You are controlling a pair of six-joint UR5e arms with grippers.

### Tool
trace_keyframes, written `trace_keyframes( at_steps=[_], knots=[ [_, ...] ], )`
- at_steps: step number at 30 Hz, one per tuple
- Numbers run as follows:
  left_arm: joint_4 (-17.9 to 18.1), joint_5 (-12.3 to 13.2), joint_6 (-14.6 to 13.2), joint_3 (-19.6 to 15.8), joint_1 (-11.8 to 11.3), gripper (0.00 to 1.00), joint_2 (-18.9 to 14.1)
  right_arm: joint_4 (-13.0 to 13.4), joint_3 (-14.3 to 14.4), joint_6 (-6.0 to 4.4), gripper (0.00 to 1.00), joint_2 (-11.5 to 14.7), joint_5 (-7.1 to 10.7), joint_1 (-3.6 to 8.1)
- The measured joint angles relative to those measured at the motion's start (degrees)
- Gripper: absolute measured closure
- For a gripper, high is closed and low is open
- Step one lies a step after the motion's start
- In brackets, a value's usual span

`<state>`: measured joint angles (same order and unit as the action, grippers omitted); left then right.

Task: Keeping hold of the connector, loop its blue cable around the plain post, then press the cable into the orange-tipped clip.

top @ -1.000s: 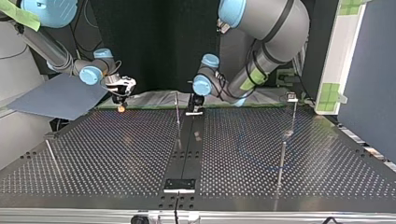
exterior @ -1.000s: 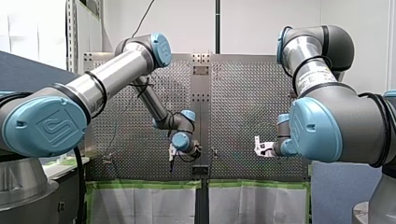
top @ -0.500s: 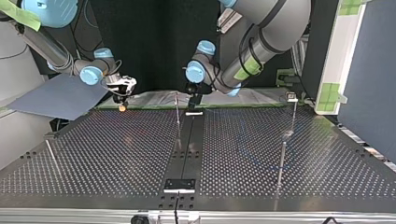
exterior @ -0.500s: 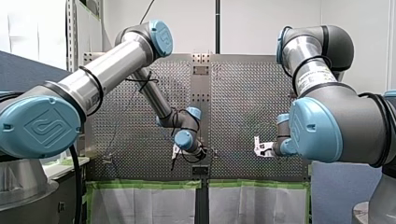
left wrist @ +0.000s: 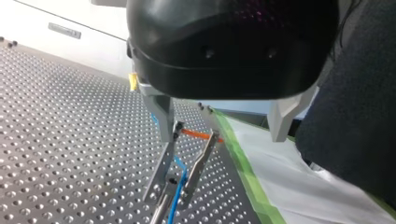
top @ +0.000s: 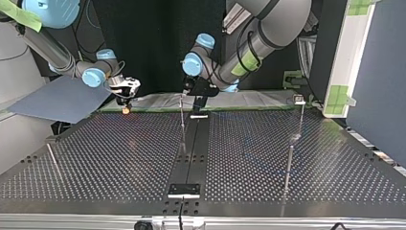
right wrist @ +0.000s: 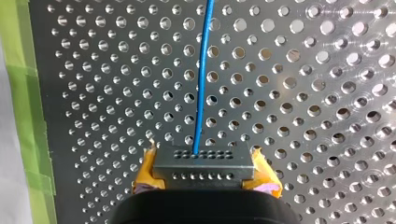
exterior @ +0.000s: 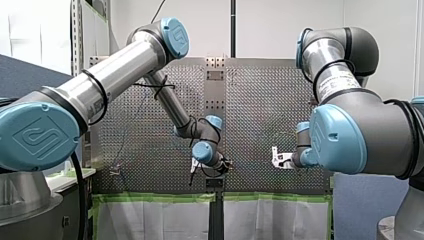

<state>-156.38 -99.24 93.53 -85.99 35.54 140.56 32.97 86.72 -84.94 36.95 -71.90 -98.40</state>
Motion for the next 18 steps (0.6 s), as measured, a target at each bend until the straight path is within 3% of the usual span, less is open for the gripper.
trace_keyframes(
  at_steps=[18],
  knots=[
    [1.12, -0.25, 2.48, -0.04, 0.1, 0.0, 0.0, 0.0, -0.01, 0.01, 1.0, 0.01, 0.25, 0.17]
  ],
)
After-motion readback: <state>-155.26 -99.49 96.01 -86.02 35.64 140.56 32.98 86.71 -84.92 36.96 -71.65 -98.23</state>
